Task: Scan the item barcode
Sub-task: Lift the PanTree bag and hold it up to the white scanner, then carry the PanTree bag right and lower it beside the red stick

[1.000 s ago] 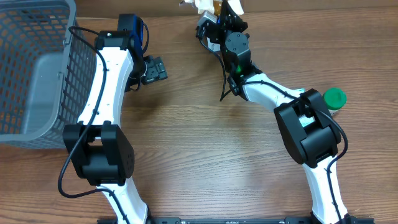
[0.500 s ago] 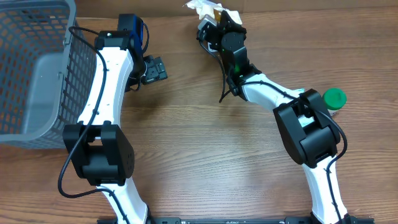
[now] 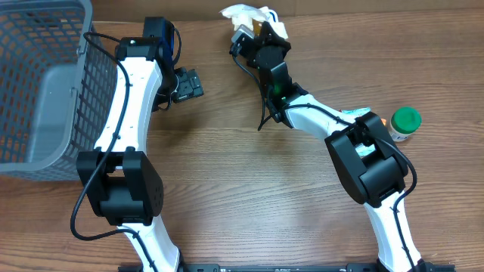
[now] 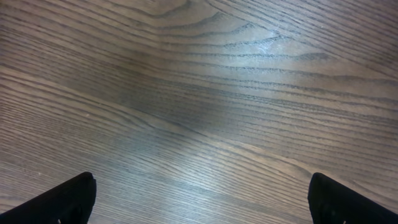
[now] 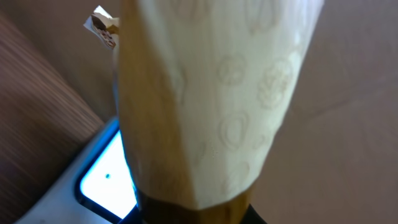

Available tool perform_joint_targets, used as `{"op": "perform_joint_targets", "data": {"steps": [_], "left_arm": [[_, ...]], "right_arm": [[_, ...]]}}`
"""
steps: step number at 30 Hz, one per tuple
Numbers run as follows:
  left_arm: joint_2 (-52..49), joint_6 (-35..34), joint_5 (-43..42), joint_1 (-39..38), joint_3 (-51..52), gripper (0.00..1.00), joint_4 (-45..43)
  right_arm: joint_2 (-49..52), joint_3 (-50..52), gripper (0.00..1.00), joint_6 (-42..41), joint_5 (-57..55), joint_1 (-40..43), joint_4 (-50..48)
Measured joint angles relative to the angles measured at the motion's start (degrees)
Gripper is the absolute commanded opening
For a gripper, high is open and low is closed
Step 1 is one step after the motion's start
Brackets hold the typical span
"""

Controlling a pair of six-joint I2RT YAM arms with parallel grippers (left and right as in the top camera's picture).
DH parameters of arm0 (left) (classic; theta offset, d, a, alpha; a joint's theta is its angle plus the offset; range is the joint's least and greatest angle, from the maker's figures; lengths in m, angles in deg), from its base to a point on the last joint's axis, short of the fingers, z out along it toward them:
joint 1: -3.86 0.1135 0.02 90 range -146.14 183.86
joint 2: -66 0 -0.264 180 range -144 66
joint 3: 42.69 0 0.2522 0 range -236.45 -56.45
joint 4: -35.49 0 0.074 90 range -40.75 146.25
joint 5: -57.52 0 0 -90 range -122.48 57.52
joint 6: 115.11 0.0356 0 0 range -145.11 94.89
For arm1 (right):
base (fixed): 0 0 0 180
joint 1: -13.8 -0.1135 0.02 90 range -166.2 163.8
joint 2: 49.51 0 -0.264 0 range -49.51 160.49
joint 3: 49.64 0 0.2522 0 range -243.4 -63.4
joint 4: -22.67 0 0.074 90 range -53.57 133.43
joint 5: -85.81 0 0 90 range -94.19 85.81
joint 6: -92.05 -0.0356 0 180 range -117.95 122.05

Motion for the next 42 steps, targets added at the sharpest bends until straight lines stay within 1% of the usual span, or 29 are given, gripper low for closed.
{"op": "perform_joint_targets", "data": {"steps": [8, 17, 19, 21, 23, 27, 30, 33, 35, 37, 42], "left_arm": [[0.00, 0.00, 0.02, -0.02, 0.00, 1.00, 0.02], [0.00, 0.00, 0.00, -0.02, 0.00, 1.00, 0.02], [0.00, 0.00, 0.00, -0.02, 0.00, 1.00, 0.04], [0.00, 0.00, 0.00, -0.02, 0.00, 1.00, 0.02], [0.00, 0.00, 0.02, 0.00, 0.00, 1.00, 0.00], [0.00, 0.00, 0.00, -0.02, 0.00, 1.00, 0.00], [0.00, 0.00, 0.02, -0.02, 0.00, 1.00, 0.02], [0.00, 0.00, 0.02, -0.02, 0.00, 1.00, 0.02], [0.00, 0.00, 0.00, 0.00, 0.00, 1.00, 0.02], [0.00, 0.00, 0.02, -0.02, 0.00, 1.00, -0.02], [0.00, 0.00, 0.02, -0.02, 0.00, 1.00, 0.00]], "right_arm": [[0.00, 0.00, 0.04, -0.31, -4.09, -0.42, 0.81], [-0.48, 0.00, 0.03, -0.90, -7.13, -3.10, 1.14], [-1.53, 0.00, 0.03, -1.60, -8.22, -3.50, 2.32], [-3.74, 0.00, 0.03, -2.93, -9.14, -3.63, 5.64], [-6.86, 0.02, 0.03, -5.11, -9.60, -3.63, 10.69], [-15.63, -0.22, 0.04, -14.10, -9.86, -3.54, 25.59], [-21.59, -0.76, 0.04, -24.00, -9.97, -3.26, 38.84], [-25.18, -1.42, 0.04, -35.19, -7.96, -2.32, 54.51], [-25.64, -1.53, 0.04, -41.70, -3.82, -1.14, 63.98], [-25.24, -1.22, 0.04, -46.93, 2.97, 0.11, 71.36], [-24.65, 0.76, 0.04, -54.14, 20.04, 4.52, 82.49]]}}
